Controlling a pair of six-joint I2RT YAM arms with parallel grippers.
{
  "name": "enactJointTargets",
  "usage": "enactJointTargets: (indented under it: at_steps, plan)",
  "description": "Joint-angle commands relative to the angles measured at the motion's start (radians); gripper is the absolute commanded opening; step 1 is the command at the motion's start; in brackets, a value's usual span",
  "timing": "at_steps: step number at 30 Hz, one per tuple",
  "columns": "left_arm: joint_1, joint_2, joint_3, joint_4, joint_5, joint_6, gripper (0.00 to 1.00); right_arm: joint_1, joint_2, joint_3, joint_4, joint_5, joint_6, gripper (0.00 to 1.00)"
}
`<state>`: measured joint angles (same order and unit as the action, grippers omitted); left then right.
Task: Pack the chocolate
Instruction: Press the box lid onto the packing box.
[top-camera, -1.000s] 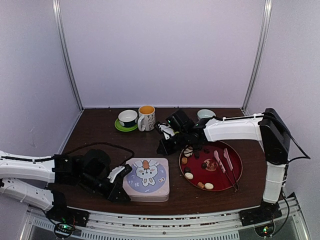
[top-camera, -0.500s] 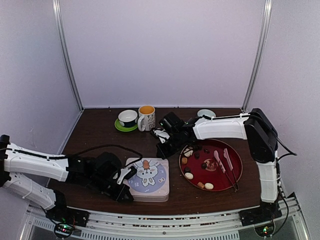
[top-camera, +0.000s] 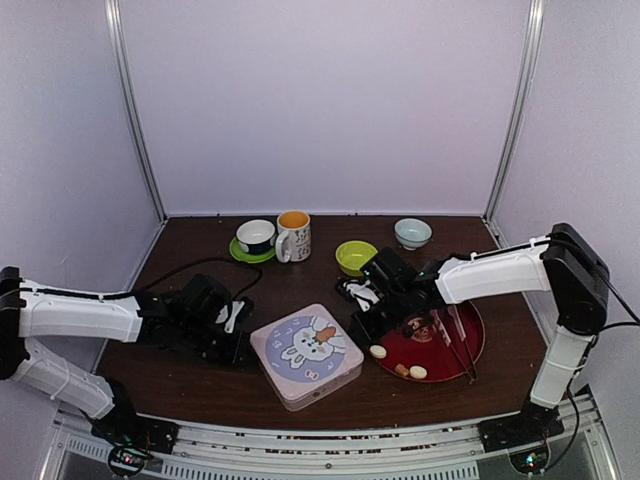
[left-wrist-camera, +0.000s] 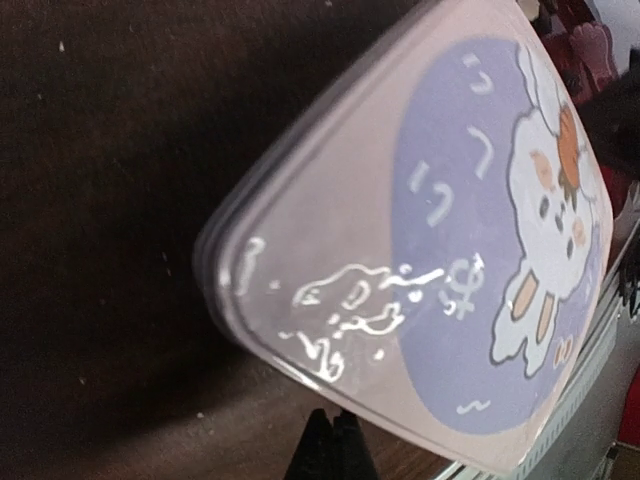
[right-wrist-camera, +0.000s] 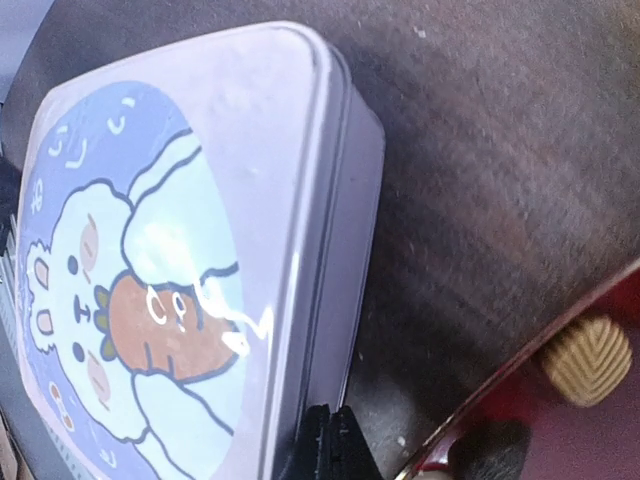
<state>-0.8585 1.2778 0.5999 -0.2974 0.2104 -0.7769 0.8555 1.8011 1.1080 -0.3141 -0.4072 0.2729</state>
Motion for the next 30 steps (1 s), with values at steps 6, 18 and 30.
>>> enactJointTargets:
  at_steps: [6, 18, 30]
  plan:
    - [0.073, 0.198, 0.113, 0.290, 0.005, 0.064, 0.00, 0.108, -0.123, -0.229, 0.299, -0.109, 0.221, 0.00]
    - [0.103, 0.080, 0.071, 0.245, -0.064, 0.090, 0.00, 0.093, -0.292, -0.343, 0.321, 0.089, 0.278, 0.00]
    - [0.204, 0.106, 0.109, 0.512, 0.374, 0.147, 0.00, 0.018, -0.255, -0.569, 1.124, -0.096, 0.524, 0.00]
